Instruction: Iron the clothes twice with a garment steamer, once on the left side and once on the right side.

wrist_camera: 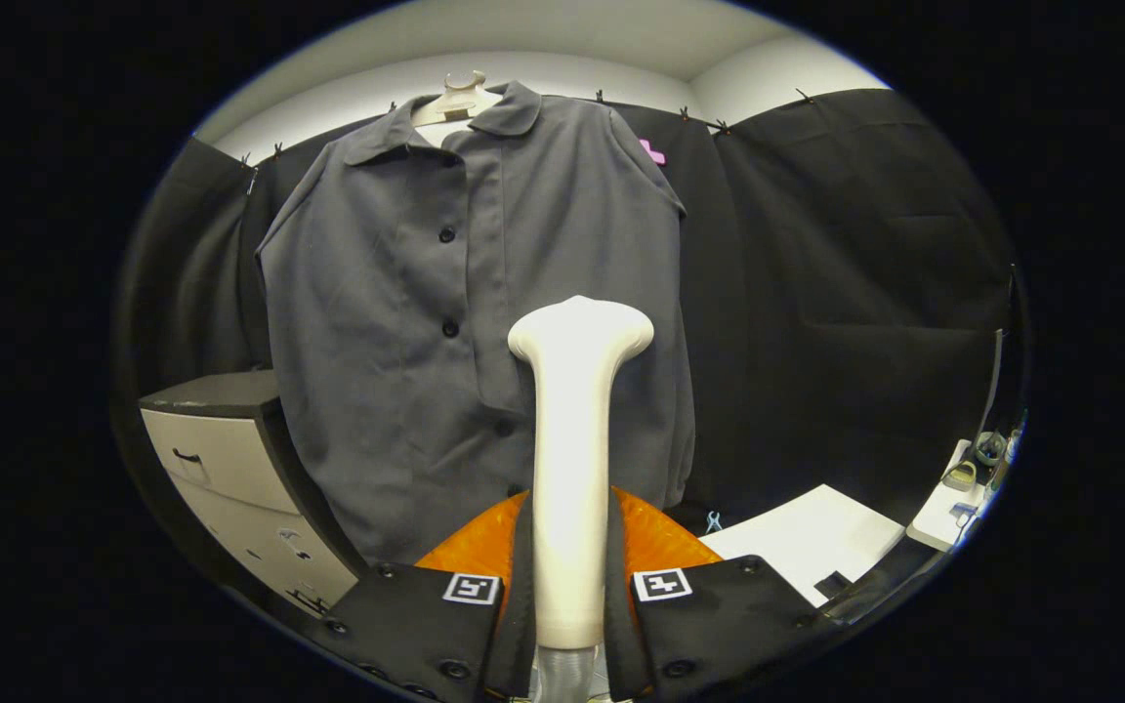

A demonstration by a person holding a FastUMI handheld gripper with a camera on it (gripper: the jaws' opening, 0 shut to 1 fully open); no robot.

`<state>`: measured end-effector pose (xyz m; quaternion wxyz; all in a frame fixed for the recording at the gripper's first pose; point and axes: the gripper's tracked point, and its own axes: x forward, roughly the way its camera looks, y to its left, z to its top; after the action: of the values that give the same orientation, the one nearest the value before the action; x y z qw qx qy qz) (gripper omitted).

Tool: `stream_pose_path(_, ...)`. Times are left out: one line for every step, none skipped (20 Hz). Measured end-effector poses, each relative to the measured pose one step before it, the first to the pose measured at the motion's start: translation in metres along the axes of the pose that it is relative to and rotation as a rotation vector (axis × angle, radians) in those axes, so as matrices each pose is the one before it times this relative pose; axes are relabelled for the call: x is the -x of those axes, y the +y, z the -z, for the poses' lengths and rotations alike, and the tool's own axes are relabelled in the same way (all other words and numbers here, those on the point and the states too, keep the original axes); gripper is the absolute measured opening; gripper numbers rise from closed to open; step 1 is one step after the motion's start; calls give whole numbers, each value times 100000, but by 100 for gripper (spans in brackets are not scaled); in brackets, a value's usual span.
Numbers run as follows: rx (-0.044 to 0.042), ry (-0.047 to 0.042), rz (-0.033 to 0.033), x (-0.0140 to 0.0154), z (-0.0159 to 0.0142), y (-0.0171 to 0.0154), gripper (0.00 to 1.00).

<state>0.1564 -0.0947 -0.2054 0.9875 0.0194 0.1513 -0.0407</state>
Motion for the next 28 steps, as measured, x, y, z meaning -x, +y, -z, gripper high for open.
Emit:
stream_pose_path(217,1283,309,155,944,-89,36)
stream_pose_path(-339,950,-19,20,854,-32,36)
stream_pose_path(-355,1162,-266,34,924,-64,36)
stream_pose_path(-93,1411,-303,-10,884,-44,36)
stream_pose_path(-113,1305,-276,-70,755,15,36)
stream_pose_path(194,1030,-180,-60,804,-156,36)
stream_pose_path(682,1018,84,98,830,-161,36)
stream_pose_path(623,810,139,-27,769,-213,36)
stream_pose_path(316,931,106,5,811,-133,36)
stream_pose_path(136,1100,63,53,840,-66,36)
stream_pose_path(410,1487,342,94,814,-15,36)
stream_pose_path(568,1791,327,132,933,-62,36)
stream_pose_path(84,725,81,239,764,6,36)
stream_pose_path(-153,1451,27,160,738,135,36)
stream_pose_path(-289,1233,-264,388,785,-1,36)
stream_pose_path(-760,406,-319,213,472,59,36)
stream_pose_path(-414,746,-30,478,314,-10,36)
stream_pose_path(-333,31,323,568,241,-143,36)
stream_pose_path(-138,-314,563,710,43,-202,36)
stream_pose_path(-112,-488,771,739,-207,-188,36)
stream_pose_path(-535,-744,648,985,-233,-224,36)
stream_pose_path(-602,-714,362,805,-522,-297,36)
stream_pose_path(-786,-1112,396,974,-655,-211,36)
stream_pose_path(-799,-1627,698,1003,-882,-167,36)
stream_pose_path(-620,-1844,786,1030,-898,-293,36)
stream_pose_path(-617,-1898,744,892,-995,-234,36)
stream_pose_path(-683,-1481,703,1060,-1043,-175,36)
stream_pose_path(-956,-1802,486,779,-1073,-58,36)
